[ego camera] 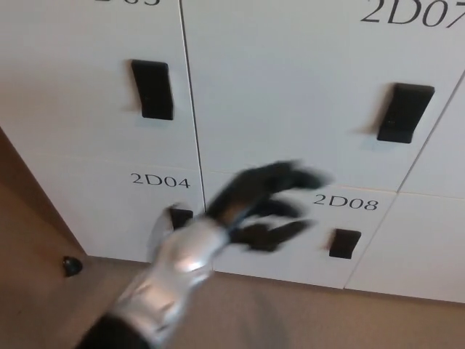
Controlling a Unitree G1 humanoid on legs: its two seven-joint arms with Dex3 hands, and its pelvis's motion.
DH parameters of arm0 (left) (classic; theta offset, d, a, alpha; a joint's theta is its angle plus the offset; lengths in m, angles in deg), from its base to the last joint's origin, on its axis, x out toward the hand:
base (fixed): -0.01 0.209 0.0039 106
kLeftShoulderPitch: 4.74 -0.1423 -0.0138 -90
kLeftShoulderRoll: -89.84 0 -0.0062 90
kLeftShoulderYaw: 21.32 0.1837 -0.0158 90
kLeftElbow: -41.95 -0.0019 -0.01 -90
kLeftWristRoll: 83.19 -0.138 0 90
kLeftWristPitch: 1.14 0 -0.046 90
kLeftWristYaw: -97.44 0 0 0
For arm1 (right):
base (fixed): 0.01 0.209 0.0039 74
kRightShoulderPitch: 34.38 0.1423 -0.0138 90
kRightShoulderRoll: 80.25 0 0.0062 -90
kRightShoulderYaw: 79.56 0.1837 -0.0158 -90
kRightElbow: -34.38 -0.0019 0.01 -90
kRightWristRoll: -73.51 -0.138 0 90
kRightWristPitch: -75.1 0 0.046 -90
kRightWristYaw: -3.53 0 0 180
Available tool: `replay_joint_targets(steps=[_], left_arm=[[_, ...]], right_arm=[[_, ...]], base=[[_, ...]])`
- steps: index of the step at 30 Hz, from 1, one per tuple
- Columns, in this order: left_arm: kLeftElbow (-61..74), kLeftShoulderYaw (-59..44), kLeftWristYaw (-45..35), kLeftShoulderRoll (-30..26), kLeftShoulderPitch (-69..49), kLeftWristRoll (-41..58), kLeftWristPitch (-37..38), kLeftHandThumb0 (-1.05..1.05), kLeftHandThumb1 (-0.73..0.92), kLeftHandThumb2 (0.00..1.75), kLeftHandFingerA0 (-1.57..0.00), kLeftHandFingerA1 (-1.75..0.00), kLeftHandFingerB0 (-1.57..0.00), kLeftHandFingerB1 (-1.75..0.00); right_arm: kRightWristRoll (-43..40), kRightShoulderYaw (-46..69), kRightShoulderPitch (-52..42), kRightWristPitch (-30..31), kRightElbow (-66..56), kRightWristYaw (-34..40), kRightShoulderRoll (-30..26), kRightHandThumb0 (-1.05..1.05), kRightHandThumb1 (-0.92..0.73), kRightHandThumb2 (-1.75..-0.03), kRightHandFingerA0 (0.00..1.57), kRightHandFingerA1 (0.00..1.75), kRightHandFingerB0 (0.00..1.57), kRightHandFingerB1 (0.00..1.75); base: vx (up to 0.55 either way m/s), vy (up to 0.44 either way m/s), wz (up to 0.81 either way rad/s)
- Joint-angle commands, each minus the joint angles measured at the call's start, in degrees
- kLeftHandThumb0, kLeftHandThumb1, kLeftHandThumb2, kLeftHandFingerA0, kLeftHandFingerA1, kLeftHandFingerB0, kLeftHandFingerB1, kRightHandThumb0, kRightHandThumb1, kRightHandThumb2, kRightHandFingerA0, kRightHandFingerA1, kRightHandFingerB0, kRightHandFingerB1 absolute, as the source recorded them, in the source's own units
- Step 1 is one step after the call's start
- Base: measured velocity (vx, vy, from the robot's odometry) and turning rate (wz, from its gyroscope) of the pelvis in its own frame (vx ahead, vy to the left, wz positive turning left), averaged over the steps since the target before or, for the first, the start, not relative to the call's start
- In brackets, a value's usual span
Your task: The robot walks towards an open cabinet and lifts its left hand to push the door towards the right to close it.
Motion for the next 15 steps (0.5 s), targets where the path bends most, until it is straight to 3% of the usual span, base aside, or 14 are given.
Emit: replay_joint_targets(steps=[1, 6, 10, 15], left_arm=[[-12.6, -16.8, 0.2, -18.7, -16.5, 3.9, 9.9, -0.34, 0.62, 0.59, -0.49, -0.40, -0.44, -0.37], [-19.6, -23.2, 2.1, -20.6, -17.1, 6.0, 12.4, -0.37, 0.62, 0.58, -0.52, -0.40, -0.46, -0.37], [-29.1, -25.5, 7.0, -20.7, -15.5, 3.1, 13.5, -0.40, 0.61, 0.58, -0.45, -0.40, -0.40, -0.37], [-31.6, -26.4, 7.3, -20.9, -13.9, 2.3, 13.5, -0.41, 0.60, 0.57, -0.49, -0.41, -0.44, -0.38]], right_arm=[[2.2, -1.5, 10.0, 7.6, 3.3, 2.9, -3.2, -0.09, -0.61, -0.57, 0.60, 0.54, 0.47, 0.48], [4.8, -3.6, 18.7, 7.6, 10.6, 5.2, -2.8, -0.08, -0.61, -0.57, 0.58, 0.56, 0.47, 0.51], [8.7, -5.4, 31.3, 4.4, 30.0, 12.5, -0.7, -0.12, -0.63, -0.58, 0.56, 0.53, 0.45, 0.48], [11.9, -7.5, 32.7, -0.7, 37.0, 15.4, -0.5, -0.10, -0.60, -0.58, 0.59, 0.56, 0.47, 0.50]], base=[[0.00, 0.000, 0.00], [0.00, 0.000, 0.00], [0.00, 0.000, 0.00], [0.00, 0.000, 0.00]])
